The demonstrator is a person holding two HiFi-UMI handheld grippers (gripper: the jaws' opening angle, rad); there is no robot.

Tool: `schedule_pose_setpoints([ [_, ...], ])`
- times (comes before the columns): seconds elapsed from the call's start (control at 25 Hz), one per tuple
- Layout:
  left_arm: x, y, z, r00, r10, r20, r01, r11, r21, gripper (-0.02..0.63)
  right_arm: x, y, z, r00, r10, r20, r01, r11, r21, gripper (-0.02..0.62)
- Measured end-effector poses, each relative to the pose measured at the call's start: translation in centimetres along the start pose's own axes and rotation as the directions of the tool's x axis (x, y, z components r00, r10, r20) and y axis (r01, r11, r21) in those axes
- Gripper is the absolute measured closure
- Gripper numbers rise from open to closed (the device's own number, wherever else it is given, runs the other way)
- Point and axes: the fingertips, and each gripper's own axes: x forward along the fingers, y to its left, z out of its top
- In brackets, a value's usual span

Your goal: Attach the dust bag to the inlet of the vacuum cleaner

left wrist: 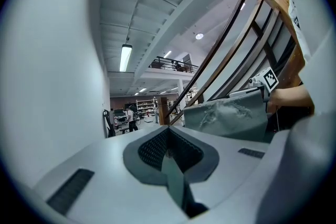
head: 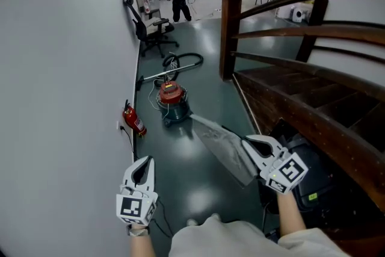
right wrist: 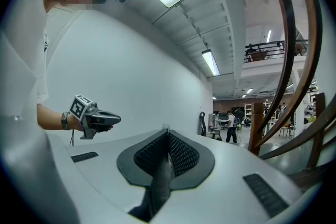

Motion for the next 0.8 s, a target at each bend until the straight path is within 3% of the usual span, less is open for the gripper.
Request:
schedule_pose_setpoints([
  [0.36, 0.5, -2.5, -0.6, 0.999, 0.036, -0.026, -0.036, 0.999, -0.015, 0.606, -0.8, -1.6, -1.8, 0.999, 0.045, -0.019, -0.045, 0.999, 0.012, 0.566],
  [0.8, 3.5, -2.9, -2.1, 0.997, 0.04, -0.07, -0.042, 0.999, -0.033, 0.606, -0.3, -3.9, -3.1, 0.999, 0.03, -0.042, -0.029, 0.999, 0.044, 0.566],
])
